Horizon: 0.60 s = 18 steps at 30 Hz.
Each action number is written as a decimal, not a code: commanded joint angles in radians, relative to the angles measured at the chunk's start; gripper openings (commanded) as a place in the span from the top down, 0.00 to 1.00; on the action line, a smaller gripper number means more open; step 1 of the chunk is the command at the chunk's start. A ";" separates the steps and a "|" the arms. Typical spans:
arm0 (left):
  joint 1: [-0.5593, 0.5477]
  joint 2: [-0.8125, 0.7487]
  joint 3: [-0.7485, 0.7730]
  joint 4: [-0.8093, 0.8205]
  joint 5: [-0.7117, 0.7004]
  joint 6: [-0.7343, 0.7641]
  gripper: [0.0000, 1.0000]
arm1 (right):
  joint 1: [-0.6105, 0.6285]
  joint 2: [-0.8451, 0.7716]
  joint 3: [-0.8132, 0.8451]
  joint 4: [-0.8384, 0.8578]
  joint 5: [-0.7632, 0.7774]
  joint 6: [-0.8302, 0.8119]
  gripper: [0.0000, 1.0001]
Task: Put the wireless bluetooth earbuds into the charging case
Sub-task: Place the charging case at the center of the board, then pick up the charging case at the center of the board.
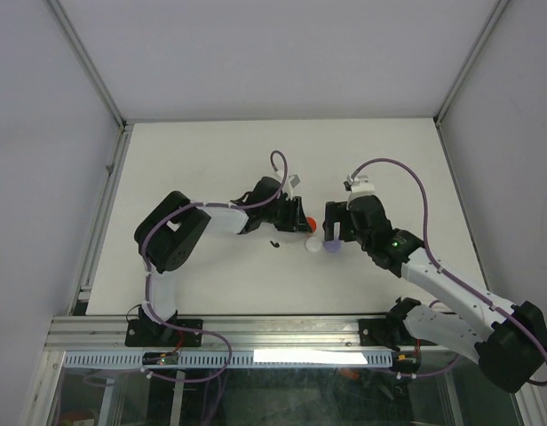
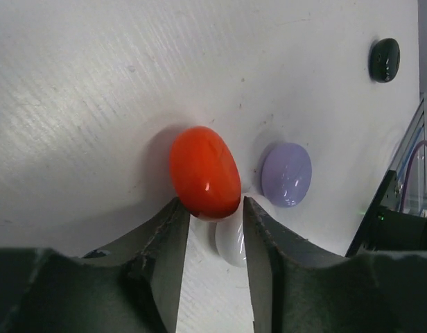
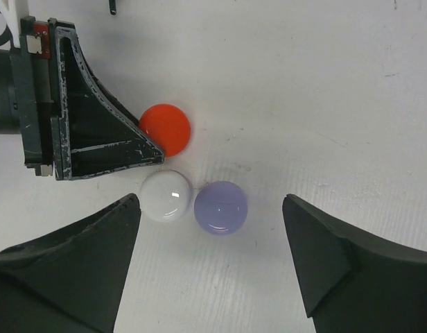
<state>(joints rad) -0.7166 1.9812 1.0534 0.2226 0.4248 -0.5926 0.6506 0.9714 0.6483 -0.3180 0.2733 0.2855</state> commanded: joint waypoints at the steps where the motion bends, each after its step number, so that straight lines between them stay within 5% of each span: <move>1: -0.022 -0.020 0.043 -0.082 -0.041 0.000 0.58 | -0.012 -0.019 0.021 -0.013 0.033 0.065 0.11; 7: -0.021 -0.097 0.014 -0.133 -0.123 0.021 0.35 | -0.038 0.020 0.051 -0.076 0.013 0.117 0.03; 15: -0.023 -0.285 -0.048 -0.226 -0.269 0.075 0.21 | -0.054 0.073 0.124 -0.104 -0.035 0.236 0.01; 18: -0.020 -0.367 -0.073 -0.271 -0.324 0.100 0.17 | -0.056 0.073 0.139 -0.148 0.053 0.268 0.01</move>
<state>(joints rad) -0.7338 1.7618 0.9977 0.0010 0.2062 -0.5423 0.5999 1.0523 0.7197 -0.4496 0.2546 0.4686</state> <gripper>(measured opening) 0.812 0.990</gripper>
